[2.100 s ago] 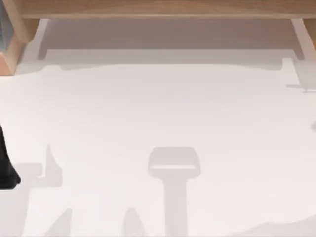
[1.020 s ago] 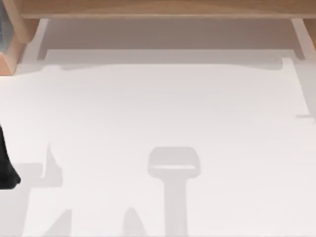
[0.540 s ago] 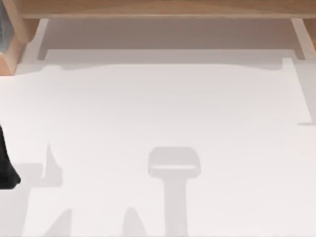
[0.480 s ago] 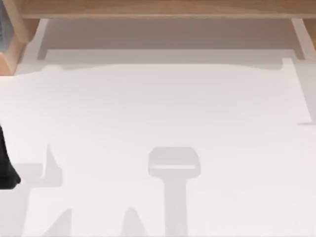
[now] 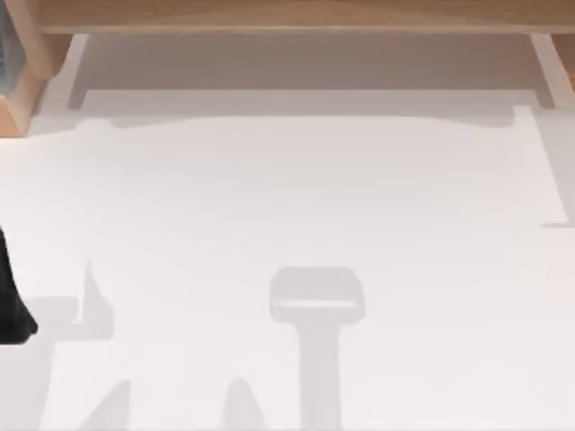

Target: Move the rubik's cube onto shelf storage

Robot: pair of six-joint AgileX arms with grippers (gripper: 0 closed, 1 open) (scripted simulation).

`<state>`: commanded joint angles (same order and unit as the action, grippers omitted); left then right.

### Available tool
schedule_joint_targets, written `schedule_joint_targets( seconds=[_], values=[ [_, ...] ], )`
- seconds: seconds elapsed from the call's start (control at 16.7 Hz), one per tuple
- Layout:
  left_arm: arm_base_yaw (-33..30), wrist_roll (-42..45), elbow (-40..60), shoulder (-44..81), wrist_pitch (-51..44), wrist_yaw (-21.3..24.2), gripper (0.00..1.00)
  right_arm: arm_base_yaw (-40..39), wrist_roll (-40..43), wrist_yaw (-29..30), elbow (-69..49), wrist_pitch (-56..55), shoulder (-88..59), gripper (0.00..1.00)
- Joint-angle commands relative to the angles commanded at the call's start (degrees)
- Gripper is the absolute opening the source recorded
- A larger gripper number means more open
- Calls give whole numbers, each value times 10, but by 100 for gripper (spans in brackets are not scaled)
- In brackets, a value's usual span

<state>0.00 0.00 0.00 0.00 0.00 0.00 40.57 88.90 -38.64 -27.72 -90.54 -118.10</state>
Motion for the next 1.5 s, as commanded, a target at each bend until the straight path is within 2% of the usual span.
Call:
schedule_joint_targets(
  seconds=[0.18, 0.24, 0.78, 1.14, 1.38, 1.5],
  values=[
    [0, 0, 0, 0, 0, 0, 100, 0, 0, 0, 0, 0, 0, 98],
    [0, 0, 0, 0, 0, 0, 100, 0, 0, 0, 0, 0, 0, 100],
    [0, 0, 0, 0, 0, 0, 100, 1, 0, -1, 1, -1, 1, 100],
    [0, 0, 0, 0, 0, 0, 100, 27, 0, -28, 35, -25, 10, 100],
    [0, 0, 0, 0, 0, 0, 100, 29, -1, -22, 28, -20, 8, 100],
    [0, 0, 0, 0, 0, 0, 100, 49, -7, -1, 4, 3, 5, 100]
  ],
)
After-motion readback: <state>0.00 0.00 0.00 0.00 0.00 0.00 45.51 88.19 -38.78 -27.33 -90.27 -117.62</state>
